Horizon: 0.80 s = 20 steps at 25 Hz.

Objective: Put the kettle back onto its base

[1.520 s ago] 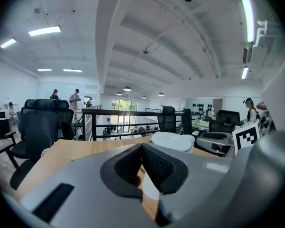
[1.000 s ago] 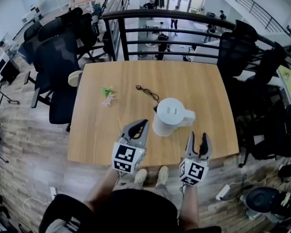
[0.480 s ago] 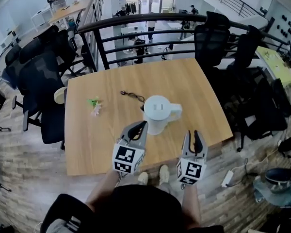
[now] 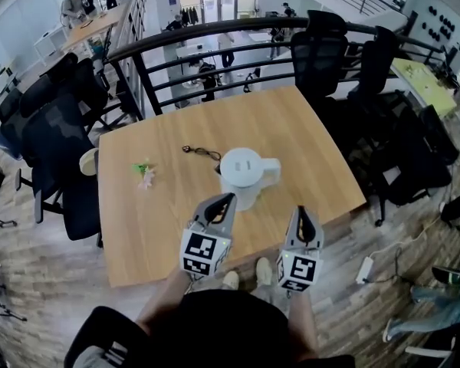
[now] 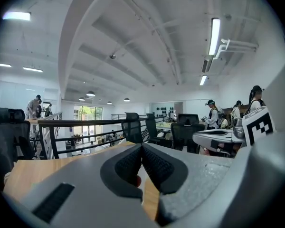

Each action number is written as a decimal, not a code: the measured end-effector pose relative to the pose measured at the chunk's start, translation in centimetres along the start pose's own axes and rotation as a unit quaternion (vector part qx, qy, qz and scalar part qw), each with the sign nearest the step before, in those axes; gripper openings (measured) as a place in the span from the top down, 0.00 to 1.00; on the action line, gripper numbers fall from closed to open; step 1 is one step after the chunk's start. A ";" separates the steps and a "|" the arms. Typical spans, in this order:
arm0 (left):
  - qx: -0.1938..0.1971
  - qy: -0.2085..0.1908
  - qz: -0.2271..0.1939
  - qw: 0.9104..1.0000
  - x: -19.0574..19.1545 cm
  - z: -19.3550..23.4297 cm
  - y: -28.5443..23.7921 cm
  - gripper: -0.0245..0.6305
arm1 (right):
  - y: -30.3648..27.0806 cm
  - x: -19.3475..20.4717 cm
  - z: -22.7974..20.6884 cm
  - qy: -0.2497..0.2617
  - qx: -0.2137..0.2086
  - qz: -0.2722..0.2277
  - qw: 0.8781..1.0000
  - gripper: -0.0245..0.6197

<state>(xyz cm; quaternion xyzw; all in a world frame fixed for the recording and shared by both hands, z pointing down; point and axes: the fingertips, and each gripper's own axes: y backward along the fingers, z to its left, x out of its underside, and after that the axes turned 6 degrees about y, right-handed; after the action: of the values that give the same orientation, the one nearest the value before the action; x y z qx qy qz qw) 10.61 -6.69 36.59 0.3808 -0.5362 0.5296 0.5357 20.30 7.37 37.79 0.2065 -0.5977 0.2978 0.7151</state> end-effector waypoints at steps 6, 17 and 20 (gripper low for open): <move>0.008 -0.003 0.003 1.000 0.3 -0.7 0.0 0.96 | 0.6 0.0 -0.2 -0.006 0.000 0.000 1.000 0.96; 0.011 -0.003 0.003 1.000 0.2 -1.5 0.4 0.96 | 1.3 -0.4 -0.5 -0.006 -0.002 -0.003 1.000 0.96; 0.011 -0.004 0.003 1.000 0.1 -1.7 0.4 0.96 | 1.4 -0.4 -0.8 -0.003 -0.001 -0.004 1.000 0.96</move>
<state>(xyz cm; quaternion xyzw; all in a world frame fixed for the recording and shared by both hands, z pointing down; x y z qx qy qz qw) 10.53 -4.94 36.39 0.3869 -0.5340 0.5355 0.5277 19.89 8.79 37.16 0.2088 -0.5992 0.2936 0.7150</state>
